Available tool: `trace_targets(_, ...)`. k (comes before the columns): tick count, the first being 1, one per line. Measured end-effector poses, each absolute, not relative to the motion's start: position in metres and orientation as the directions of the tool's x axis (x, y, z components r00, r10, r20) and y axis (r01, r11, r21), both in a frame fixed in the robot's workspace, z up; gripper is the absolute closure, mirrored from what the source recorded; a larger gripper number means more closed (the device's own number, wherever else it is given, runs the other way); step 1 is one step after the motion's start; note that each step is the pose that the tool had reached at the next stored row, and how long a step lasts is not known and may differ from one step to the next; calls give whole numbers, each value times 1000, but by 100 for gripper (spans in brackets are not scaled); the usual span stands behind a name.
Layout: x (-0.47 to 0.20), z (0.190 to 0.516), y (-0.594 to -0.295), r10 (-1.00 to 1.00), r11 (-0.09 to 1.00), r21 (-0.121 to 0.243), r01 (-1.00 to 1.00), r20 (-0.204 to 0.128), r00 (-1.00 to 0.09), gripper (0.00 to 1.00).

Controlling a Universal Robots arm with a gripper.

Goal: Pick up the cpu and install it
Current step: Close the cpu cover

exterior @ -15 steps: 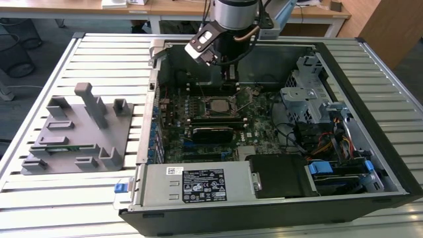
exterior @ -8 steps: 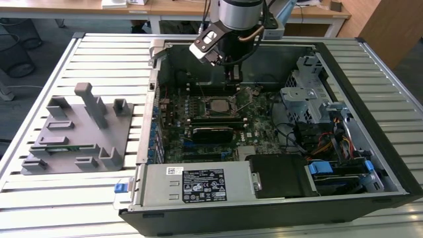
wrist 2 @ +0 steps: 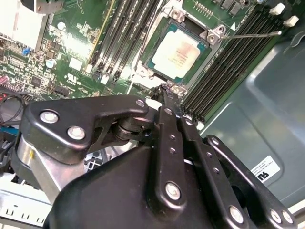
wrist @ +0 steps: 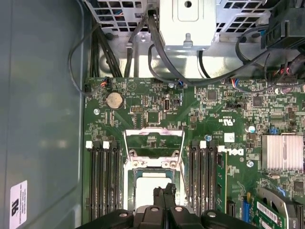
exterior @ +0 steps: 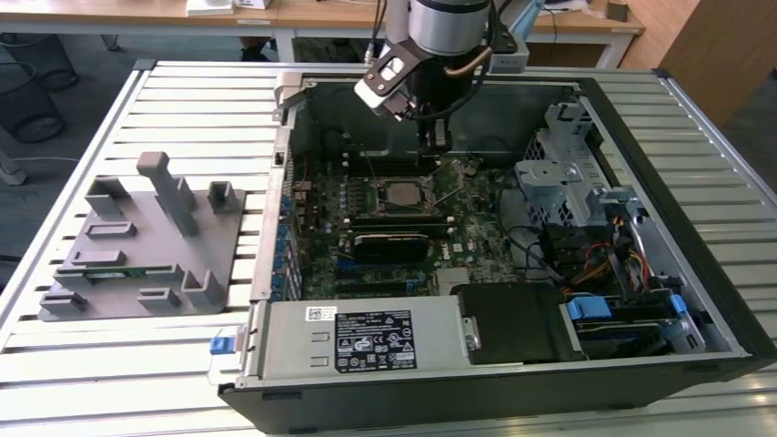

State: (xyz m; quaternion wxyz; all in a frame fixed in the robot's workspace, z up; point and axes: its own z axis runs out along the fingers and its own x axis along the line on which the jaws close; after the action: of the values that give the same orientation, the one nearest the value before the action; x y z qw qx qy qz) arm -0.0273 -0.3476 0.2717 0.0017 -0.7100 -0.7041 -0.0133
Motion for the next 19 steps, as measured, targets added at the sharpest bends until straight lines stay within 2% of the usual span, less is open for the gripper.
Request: trace_targets(19,-13,271,-348,1000,-8,16,1000,21,8,89)
